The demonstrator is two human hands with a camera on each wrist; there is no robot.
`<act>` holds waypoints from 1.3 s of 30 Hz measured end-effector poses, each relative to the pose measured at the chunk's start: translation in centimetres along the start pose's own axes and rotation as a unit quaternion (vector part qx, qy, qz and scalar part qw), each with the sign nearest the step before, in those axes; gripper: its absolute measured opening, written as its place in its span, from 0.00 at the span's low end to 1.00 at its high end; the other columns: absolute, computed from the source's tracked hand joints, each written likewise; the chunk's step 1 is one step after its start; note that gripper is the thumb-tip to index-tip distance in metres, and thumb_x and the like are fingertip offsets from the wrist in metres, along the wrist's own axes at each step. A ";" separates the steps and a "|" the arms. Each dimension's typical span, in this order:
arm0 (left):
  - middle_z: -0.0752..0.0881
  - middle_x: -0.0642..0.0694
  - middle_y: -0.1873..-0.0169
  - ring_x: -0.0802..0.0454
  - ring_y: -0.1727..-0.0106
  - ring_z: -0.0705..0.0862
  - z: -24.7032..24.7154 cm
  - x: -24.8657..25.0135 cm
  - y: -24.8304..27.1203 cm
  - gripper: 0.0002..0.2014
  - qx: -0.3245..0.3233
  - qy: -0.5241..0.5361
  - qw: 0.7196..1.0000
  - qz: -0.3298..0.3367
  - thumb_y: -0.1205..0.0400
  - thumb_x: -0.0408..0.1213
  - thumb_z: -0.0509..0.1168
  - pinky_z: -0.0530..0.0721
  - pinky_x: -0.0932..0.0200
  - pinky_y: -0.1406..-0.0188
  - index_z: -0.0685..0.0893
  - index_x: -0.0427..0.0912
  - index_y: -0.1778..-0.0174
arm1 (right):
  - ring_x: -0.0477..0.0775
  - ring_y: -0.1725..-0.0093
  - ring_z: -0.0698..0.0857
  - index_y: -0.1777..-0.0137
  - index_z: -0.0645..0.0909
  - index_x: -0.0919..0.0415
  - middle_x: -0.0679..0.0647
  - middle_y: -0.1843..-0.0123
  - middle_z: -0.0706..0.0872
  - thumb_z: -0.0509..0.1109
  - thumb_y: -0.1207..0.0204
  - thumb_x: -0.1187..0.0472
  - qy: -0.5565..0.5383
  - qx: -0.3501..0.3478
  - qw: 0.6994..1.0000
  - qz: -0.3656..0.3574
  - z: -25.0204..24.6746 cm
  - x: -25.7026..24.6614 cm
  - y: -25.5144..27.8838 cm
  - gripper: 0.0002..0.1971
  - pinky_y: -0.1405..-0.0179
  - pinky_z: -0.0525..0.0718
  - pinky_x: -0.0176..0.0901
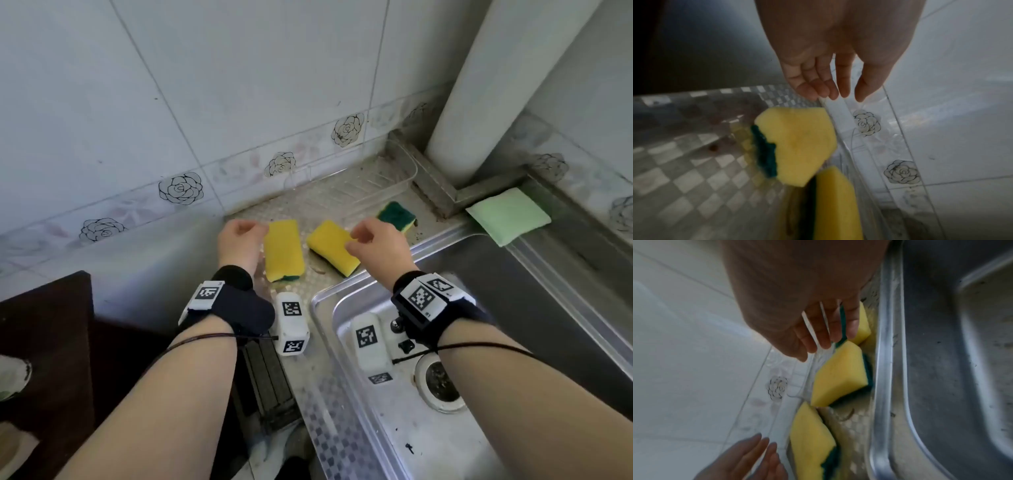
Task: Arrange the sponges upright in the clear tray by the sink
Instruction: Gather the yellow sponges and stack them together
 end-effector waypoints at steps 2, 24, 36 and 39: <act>0.82 0.45 0.52 0.46 0.54 0.83 0.2 -0.3 -0.8 0.04 0.009 -0.039 0.999 0.010 0.23 0.35 0.68 0.84 0.48 0.47 0.80 0.45 0.55 | 0.57 0.47 0.81 0.48 0.80 0.59 0.57 0.46 0.84 0.69 0.30 0.59 0.053 -0.005 0.998 -0.015 0.8 0.1 -0.6 0.11 0.53 0.76 0.44; 0.69 0.49 0.71 0.47 0.66 0.68 1.0 2.8 -4.7 0.17 -0.026 -0.075 0.994 0.068 0.35 0.27 0.71 0.65 0.55 0.69 0.68 0.46 0.72 | 0.60 0.38 0.72 0.32 0.63 0.54 0.57 0.40 0.80 0.70 0.35 0.56 0.221 -0.060 0.973 -0.036 3.8 0.1 -2.8 0.31 0.43 0.78 0.54; 0.80 0.46 0.58 0.42 0.53 0.86 3.7 8.1 -4.4 0.21 -0.016 0.066 0.988 0.142 0.34 0.36 0.73 0.88 0.38 0.50 0.71 0.51 0.51 | 0.56 0.46 0.78 0.35 0.66 0.50 0.53 0.47 0.78 0.71 0.34 0.60 -0.031 -0.005 0.999 0.010 1.3 0.0 -2.3 0.27 0.54 0.77 0.45; 0.81 0.44 0.52 0.41 0.50 0.85 5.1 7.2 -5.3 0.26 0.003 -0.008 0.991 0.133 0.33 0.39 0.74 0.87 0.38 0.48 0.68 0.52 0.44 | 0.59 0.46 0.79 0.39 0.65 0.47 0.53 0.49 0.79 0.71 0.35 0.61 -0.047 0.018 0.999 0.009 0.8 0.7 -2.3 0.26 0.53 0.78 0.48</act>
Point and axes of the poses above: each hand's wrist, its own y-axis away from the middle knuckle, its own z-axis out of the palm, x = y × z, the point moved 4 cm from there along -y, towards the middle knuckle
